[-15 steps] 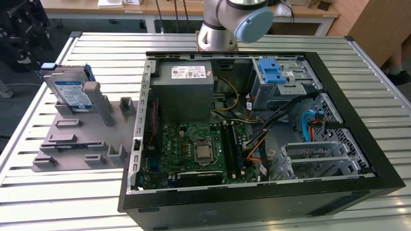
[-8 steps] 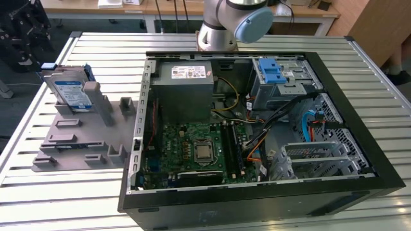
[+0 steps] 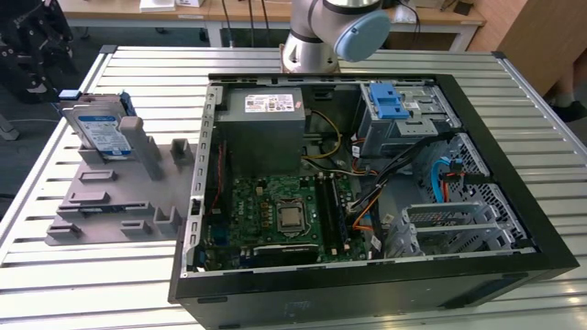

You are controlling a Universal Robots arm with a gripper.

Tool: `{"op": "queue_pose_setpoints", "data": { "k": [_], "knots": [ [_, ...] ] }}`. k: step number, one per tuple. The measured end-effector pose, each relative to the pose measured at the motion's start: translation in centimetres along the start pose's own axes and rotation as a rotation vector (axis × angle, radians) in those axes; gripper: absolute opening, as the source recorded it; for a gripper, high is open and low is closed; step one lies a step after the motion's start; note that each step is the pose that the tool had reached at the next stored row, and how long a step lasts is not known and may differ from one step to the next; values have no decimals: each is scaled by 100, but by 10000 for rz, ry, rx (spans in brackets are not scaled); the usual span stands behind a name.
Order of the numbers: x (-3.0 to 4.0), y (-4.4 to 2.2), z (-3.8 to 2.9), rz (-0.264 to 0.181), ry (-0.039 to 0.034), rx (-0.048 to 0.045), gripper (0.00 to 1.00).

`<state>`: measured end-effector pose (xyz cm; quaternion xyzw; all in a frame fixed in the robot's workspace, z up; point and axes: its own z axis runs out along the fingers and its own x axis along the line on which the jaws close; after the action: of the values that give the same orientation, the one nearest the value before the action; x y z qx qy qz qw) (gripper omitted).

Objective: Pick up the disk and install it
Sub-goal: 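Pick up the disk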

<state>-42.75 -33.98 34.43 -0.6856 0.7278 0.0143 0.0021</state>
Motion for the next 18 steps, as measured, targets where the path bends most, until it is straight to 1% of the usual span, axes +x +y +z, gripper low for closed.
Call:
{"op": "queue_pose_setpoints", "data": {
  "k": [4,18],
  "knots": [
    [-1,15,30,-1,-5,4,70],
    [-17,24,103,0,-4,2,70]
  ]
}}
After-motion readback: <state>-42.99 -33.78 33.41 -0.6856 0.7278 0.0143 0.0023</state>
